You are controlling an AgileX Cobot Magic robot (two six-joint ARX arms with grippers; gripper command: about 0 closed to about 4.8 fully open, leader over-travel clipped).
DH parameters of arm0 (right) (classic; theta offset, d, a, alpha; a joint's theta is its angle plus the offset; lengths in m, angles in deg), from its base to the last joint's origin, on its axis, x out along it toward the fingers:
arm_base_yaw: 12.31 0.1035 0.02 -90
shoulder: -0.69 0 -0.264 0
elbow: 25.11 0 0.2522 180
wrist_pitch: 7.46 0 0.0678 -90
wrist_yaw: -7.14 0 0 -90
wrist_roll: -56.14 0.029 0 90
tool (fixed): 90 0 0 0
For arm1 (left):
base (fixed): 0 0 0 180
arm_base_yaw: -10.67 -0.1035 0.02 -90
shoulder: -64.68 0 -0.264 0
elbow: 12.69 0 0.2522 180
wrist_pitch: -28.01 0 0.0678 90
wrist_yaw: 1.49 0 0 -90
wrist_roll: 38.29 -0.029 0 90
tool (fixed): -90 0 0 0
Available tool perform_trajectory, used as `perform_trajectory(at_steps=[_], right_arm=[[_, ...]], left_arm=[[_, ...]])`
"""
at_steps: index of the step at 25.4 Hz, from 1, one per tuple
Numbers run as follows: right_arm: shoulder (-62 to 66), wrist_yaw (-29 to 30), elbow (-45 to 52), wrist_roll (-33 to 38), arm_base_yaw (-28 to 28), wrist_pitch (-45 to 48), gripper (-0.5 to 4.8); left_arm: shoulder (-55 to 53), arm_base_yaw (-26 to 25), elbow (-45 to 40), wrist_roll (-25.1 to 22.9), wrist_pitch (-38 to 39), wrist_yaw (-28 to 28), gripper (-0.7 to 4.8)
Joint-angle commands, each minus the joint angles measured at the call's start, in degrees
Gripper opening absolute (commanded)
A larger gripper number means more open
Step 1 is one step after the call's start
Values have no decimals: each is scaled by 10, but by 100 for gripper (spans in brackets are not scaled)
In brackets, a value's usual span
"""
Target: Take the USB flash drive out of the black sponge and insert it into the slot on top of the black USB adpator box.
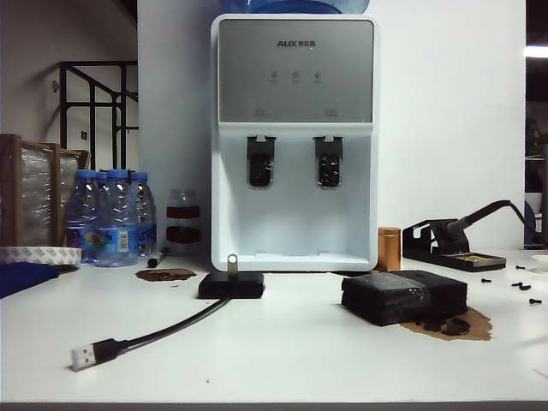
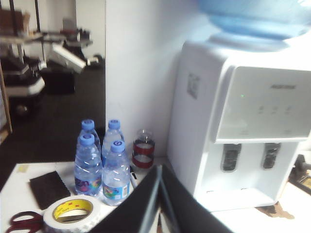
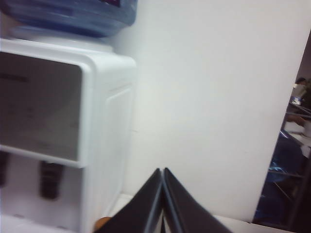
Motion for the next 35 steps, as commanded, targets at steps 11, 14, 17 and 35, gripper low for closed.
perform_trajectory(at_steps=[11,14,17,35], right_arm=[[-294,34,103,91,-4,-224,-3],[-427,30,165,130,-4,-226,-3],[-427,17,188,150,-4,-221,-3],[-431,7,325,162,-4,-179,-3]], left_arm=[[237,0,-19,-40,209,1,-4],[294,0,-27,-54,273,0,-4],[295,-1,-28,-44,290,-1,-4],[295,-1,-394,-47,-196,45,-4]])
